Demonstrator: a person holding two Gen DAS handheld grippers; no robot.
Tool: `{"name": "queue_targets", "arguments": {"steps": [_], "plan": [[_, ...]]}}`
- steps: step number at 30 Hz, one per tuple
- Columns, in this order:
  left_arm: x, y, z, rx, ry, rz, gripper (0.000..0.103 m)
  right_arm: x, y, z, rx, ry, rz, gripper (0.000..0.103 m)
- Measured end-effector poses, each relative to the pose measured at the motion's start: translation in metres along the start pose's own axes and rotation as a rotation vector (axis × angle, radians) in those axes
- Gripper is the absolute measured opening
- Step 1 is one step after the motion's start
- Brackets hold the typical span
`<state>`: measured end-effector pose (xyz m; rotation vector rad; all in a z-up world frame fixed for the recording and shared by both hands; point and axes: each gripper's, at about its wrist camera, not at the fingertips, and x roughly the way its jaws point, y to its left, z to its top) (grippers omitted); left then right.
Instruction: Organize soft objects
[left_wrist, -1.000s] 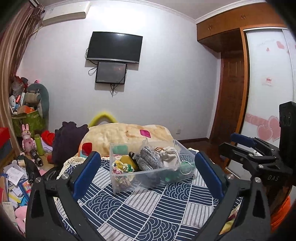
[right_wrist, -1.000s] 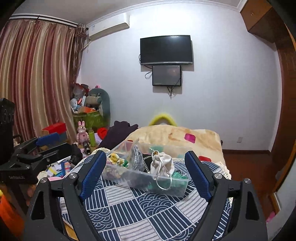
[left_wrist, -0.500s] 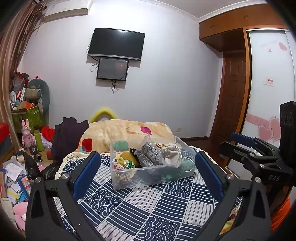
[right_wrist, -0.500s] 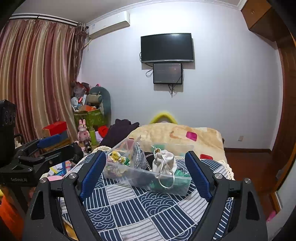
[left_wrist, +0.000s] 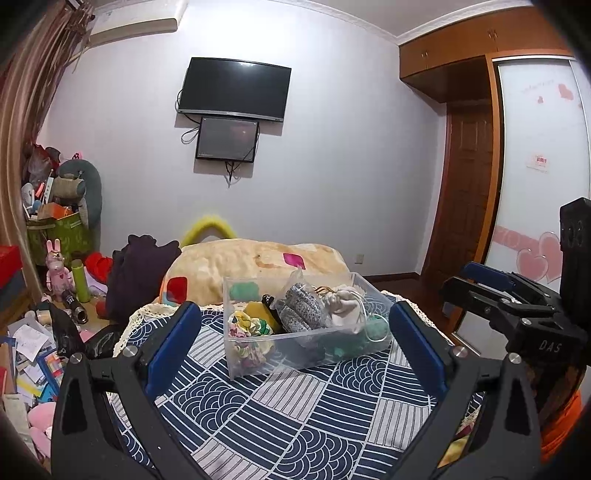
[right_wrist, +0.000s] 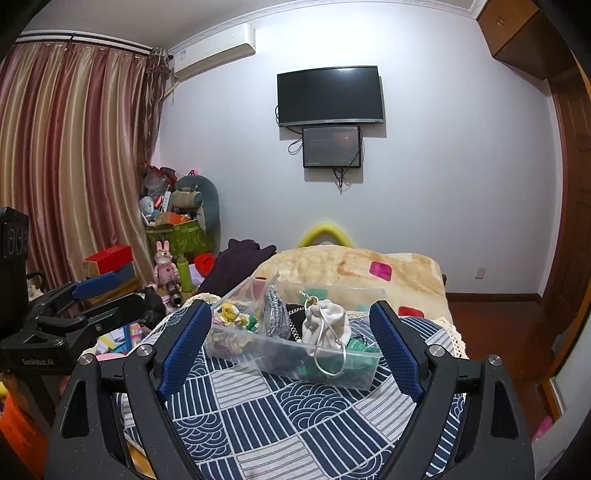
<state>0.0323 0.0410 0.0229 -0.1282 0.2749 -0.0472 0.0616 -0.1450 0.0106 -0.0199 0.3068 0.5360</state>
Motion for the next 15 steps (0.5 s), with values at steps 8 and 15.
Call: {"name": "queue_targets", "arguments": {"steps": [8,15], "plan": [[0.0019,-0.0023,-0.0013,0.012,0.01,0.003,0.103,-0.0012,-0.0011,-0.0014,0.005,0.003,0.005,0.086],[0.0017,-0.0046,-0.0017,0.025,0.013,0.0,0.103,-0.0026,0.0009,-0.0019,0.006,0.004,0.007,0.086]]}}
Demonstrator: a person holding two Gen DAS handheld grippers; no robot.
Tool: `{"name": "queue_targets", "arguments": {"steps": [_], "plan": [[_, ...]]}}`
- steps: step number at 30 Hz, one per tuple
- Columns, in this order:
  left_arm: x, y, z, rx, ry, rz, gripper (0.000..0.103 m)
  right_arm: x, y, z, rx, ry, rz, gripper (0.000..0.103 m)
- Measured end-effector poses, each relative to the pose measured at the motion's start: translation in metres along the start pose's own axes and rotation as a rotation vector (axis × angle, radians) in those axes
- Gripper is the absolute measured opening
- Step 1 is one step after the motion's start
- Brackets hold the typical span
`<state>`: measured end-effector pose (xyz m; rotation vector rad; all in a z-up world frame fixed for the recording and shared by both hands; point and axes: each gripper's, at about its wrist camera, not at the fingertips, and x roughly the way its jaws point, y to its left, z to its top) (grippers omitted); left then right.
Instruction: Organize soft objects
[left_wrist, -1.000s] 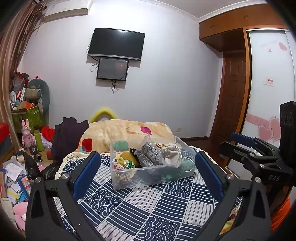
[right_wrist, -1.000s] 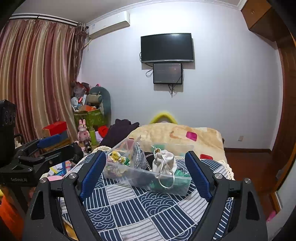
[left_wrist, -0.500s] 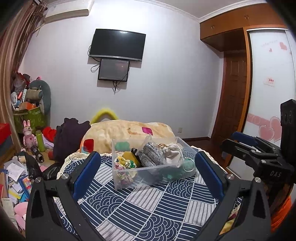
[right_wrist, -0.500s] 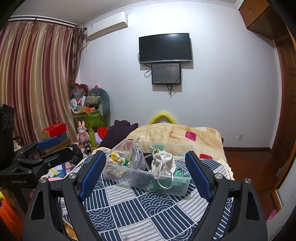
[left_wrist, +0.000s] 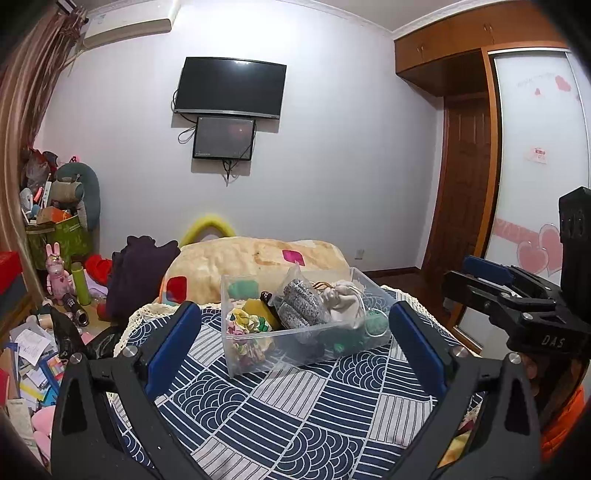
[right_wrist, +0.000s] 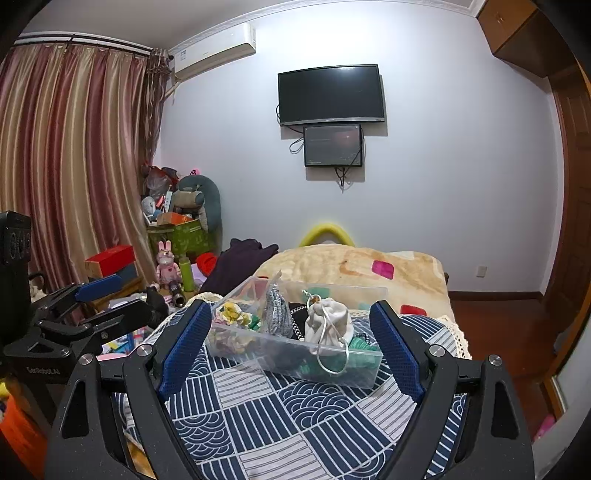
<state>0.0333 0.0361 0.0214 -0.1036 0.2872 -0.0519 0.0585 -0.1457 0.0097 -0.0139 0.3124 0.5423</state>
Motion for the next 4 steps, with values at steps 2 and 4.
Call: {"name": "queue_targets", "arguments": {"steps": [2,4], "plan": [[-0.0002,-0.0002,0.0,-0.002,-0.001,0.002,0.103,-0.0006,0.0004,-0.0002,0.001,0.0,0.003,0.086],[0.0003,0.0001,-0.0001,-0.005,0.003,0.0,0.103,0.0001,0.001,-0.0001,0.001,0.001,0.003,0.086]]}}
